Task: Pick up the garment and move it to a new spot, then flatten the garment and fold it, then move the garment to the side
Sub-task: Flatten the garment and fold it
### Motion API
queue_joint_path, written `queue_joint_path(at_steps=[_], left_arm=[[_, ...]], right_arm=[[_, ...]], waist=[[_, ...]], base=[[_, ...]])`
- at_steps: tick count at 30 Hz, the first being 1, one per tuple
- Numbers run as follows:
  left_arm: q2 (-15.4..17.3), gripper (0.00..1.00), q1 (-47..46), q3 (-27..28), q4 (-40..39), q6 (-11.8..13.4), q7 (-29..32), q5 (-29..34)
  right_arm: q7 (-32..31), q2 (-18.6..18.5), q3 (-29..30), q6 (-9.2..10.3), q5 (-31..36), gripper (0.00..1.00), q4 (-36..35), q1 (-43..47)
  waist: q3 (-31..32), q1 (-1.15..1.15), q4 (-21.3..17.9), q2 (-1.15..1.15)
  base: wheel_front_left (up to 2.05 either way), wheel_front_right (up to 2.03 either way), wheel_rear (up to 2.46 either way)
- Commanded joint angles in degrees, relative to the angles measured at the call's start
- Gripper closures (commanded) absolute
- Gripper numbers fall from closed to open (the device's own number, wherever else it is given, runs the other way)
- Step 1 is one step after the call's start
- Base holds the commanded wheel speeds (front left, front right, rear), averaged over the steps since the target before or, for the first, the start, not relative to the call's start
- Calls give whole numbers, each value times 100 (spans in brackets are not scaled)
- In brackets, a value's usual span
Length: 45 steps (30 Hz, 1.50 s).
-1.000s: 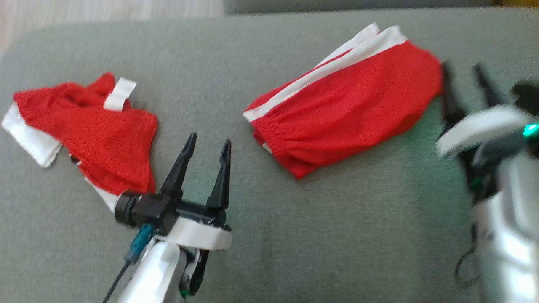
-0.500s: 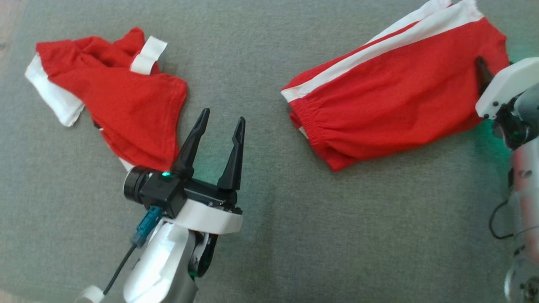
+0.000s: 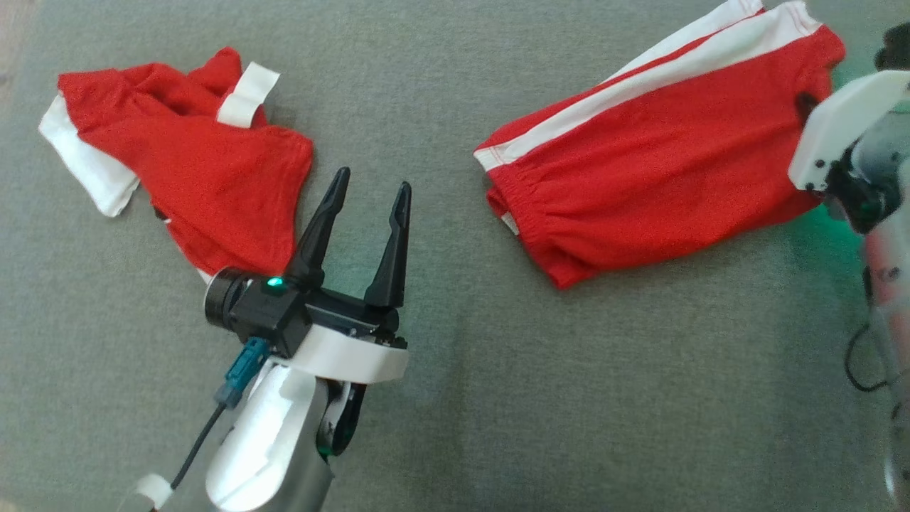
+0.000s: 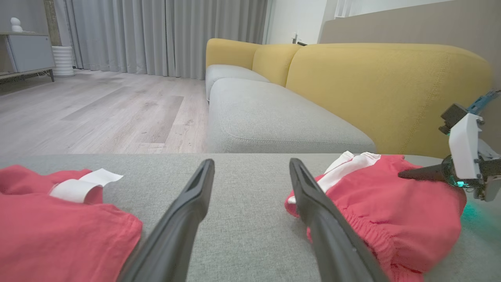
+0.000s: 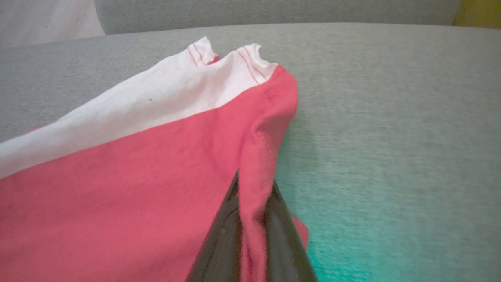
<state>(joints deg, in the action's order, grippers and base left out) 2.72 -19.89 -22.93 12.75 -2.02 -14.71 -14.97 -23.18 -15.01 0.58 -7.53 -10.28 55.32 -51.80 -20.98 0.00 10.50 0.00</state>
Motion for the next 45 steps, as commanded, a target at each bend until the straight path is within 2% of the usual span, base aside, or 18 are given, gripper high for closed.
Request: queue_joint_path(at_steps=[1,7,13,17,21,27,30,45], left_arm=[[21,0,-86,226,-201,9,-29,75],[19,0,-2,334,-199,-21,-29,143],[18,0,100,376,-191,-57,-29,180],[17,0,136,396,-201,-81,-29,189],[17,0,177,425,-194,-111,-29,211],[17,0,248,480,-119,-137,-29,248],[17,0,351,522,-74,-138,-29,264],[27,0,715,586,-51,-131,-29,306]], right_arm=[[106,-157,-133,4,-104,100,-105,68],[455,-583,-161,4,-467,100,-179,285],[770,-1153,143,4,-485,100,-64,573],[947,-1263,373,4,-461,100,55,634],[1219,-1150,492,4,-494,100,57,589],[1550,-822,224,4,-612,100,-145,585],[1688,-526,-132,4,-856,100,-395,687],[1862,229,-1628,4,-2040,100,-1515,1459]], waist=[[78,0,-89,0],[282,0,-325,0],[433,0,-438,0],[453,0,-447,0],[460,0,-435,0],[640,0,-436,0],[870,0,-461,0],[1462,0,-372,0]], base=[[0,0,0],[0,0,0],[0,0,0],[0,0,0],[0,0,0],[0,0,0],[0,0,0],[0,0,0]])
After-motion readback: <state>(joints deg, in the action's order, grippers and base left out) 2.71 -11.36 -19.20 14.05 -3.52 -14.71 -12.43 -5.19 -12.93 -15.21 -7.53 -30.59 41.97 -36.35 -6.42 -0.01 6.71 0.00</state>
